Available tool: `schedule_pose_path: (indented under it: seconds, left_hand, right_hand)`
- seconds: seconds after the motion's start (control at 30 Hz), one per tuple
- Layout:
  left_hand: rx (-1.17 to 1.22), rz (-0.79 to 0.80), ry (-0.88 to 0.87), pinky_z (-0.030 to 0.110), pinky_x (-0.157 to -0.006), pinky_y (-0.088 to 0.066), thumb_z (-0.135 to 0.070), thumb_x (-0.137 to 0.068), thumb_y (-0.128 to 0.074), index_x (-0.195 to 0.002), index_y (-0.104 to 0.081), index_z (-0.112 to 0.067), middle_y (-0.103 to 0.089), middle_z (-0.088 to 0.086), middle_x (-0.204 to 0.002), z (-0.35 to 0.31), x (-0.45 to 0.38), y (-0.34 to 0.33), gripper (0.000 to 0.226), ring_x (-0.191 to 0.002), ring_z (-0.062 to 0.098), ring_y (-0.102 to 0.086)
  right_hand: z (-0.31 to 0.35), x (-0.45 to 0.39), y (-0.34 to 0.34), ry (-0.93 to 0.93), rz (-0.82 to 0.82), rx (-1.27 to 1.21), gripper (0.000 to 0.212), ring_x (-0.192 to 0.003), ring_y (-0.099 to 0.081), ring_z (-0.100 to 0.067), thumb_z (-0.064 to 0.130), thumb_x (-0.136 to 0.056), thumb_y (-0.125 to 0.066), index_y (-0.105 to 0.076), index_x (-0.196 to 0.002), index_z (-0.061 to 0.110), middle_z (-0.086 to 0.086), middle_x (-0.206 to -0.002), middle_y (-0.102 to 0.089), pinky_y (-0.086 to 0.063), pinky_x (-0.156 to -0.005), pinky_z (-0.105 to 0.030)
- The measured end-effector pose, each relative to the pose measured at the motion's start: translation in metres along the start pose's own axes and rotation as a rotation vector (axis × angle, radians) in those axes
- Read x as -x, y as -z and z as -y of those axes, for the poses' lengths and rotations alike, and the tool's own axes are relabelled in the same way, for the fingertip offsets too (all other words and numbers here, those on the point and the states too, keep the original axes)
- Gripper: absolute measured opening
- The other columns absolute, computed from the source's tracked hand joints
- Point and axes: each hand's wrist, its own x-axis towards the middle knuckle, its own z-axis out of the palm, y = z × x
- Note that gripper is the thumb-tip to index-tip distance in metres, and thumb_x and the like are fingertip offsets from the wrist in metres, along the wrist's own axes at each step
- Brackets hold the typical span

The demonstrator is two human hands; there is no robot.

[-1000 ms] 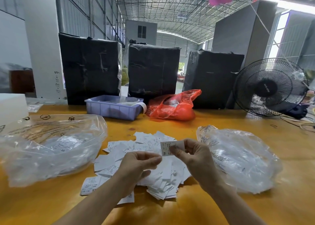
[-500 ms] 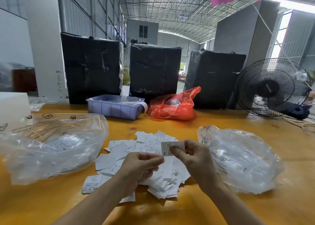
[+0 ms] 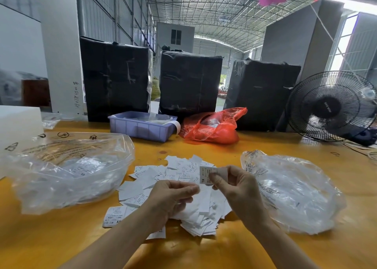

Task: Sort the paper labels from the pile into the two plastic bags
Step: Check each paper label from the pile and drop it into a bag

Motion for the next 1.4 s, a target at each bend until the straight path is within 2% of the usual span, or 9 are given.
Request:
schedule_pose_path:
  seconds: [0.2,0.4,0.53,0.7,0.83,0.87,0.97,1.13,1.4]
  left_hand:
    - [0.0,-0.001,-0.003,0.017,-0.046,-0.043,-0.015,-0.053,-0.082,-0.068,-0.077,-0.005,-0.069,0.007,-0.063,-0.001,0.001,0.0,0.019,-0.05,0.009,-0.059]
    - [-0.024,-0.003,0.0,0.017,-0.048,-0.043,-0.021,-0.049,-0.083,-0.071,-0.078,-0.009,-0.07,0.007,-0.067,-0.001,0.002,-0.001,0.025,-0.053,0.009,-0.06]
    - [-0.019,-0.02,0.0,0.018,-0.049,-0.044,-0.022,-0.049,-0.08,-0.066,-0.078,-0.012,-0.07,0.007,-0.067,-0.002,0.002,-0.001,0.019,-0.052,0.008,-0.06]
    - [-0.017,-0.048,-0.006,0.021,-0.052,-0.042,-0.023,-0.05,-0.079,-0.064,-0.078,-0.011,-0.067,0.008,-0.065,-0.004,0.003,0.0,0.018,-0.051,0.009,-0.059]
    - [-0.018,-0.042,-0.012,0.02,-0.05,-0.041,-0.023,-0.05,-0.079,-0.066,-0.078,-0.008,-0.067,0.011,-0.067,-0.003,0.003,0.0,0.021,-0.05,0.009,-0.057]
    - [-0.023,-0.04,-0.014,0.02,-0.048,-0.042,-0.024,-0.05,-0.079,-0.065,-0.077,-0.008,-0.067,0.011,-0.067,-0.003,0.003,0.0,0.021,-0.05,0.009,-0.058]
    - [-0.036,-0.031,-0.015,0.018,-0.048,-0.044,-0.027,-0.05,-0.079,-0.064,-0.078,-0.01,-0.071,0.008,-0.07,-0.003,0.003,0.0,0.023,-0.053,0.008,-0.059]
    - [-0.068,-0.001,-0.014,0.015,-0.047,-0.043,-0.032,-0.049,-0.078,-0.069,-0.079,-0.011,-0.075,0.003,-0.079,-0.003,0.004,0.0,0.029,-0.057,0.006,-0.06]
    - [-0.098,-0.016,-0.01,0.017,-0.052,-0.041,-0.031,-0.057,-0.077,-0.075,-0.078,-0.012,-0.075,0.0,-0.081,-0.004,0.006,-0.003,0.026,-0.06,0.005,-0.06]
  right_hand:
    - [-0.004,0.002,-0.003,0.021,0.006,0.131,0.008,-0.072,-0.068,-0.017,0.003,-0.081,-0.071,-0.068,-0.078,0.01,-0.004,-0.074,-0.071,-0.057,-0.068,-0.039]
    - [-0.004,0.001,-0.003,0.046,-0.01,0.186,0.007,-0.073,-0.067,-0.021,0.004,-0.081,-0.071,-0.066,-0.079,0.0,-0.006,-0.074,-0.07,-0.055,-0.07,-0.047]
    - [-0.003,0.001,-0.004,0.034,0.032,0.192,0.012,-0.076,-0.066,-0.028,0.004,-0.081,-0.07,-0.063,-0.081,-0.006,-0.013,-0.077,-0.069,-0.053,-0.069,-0.05]
    - [-0.001,0.002,-0.005,-0.044,0.151,0.161,0.005,-0.071,-0.065,-0.033,0.002,-0.079,-0.072,-0.067,-0.079,0.002,-0.014,-0.072,-0.068,-0.052,-0.067,-0.047]
    - [-0.001,0.002,-0.003,-0.109,0.218,0.111,0.006,-0.062,-0.065,-0.015,-0.001,-0.079,-0.072,-0.066,-0.08,-0.001,-0.008,-0.068,-0.069,-0.053,-0.06,-0.027]
    - [-0.001,0.002,-0.003,-0.113,0.221,0.108,0.006,-0.062,-0.065,-0.013,-0.001,-0.079,-0.072,-0.066,-0.08,-0.001,-0.007,-0.069,-0.069,-0.054,-0.061,-0.026]
    - [0.003,0.002,0.0,-0.107,0.147,0.099,0.003,-0.065,-0.066,-0.019,0.0,-0.081,-0.069,-0.066,-0.081,0.001,-0.013,-0.073,-0.069,-0.054,-0.063,-0.033]
    - [0.008,-0.001,0.002,-0.071,0.023,0.002,0.016,-0.061,-0.066,-0.011,-0.004,-0.082,-0.066,-0.062,-0.076,0.01,-0.003,-0.072,-0.07,-0.052,-0.057,-0.017]
    - [0.007,0.001,0.0,-0.068,0.029,0.057,0.012,-0.066,-0.068,-0.019,0.0,-0.081,-0.069,-0.063,-0.077,0.009,-0.007,-0.073,-0.07,-0.055,-0.061,-0.028]
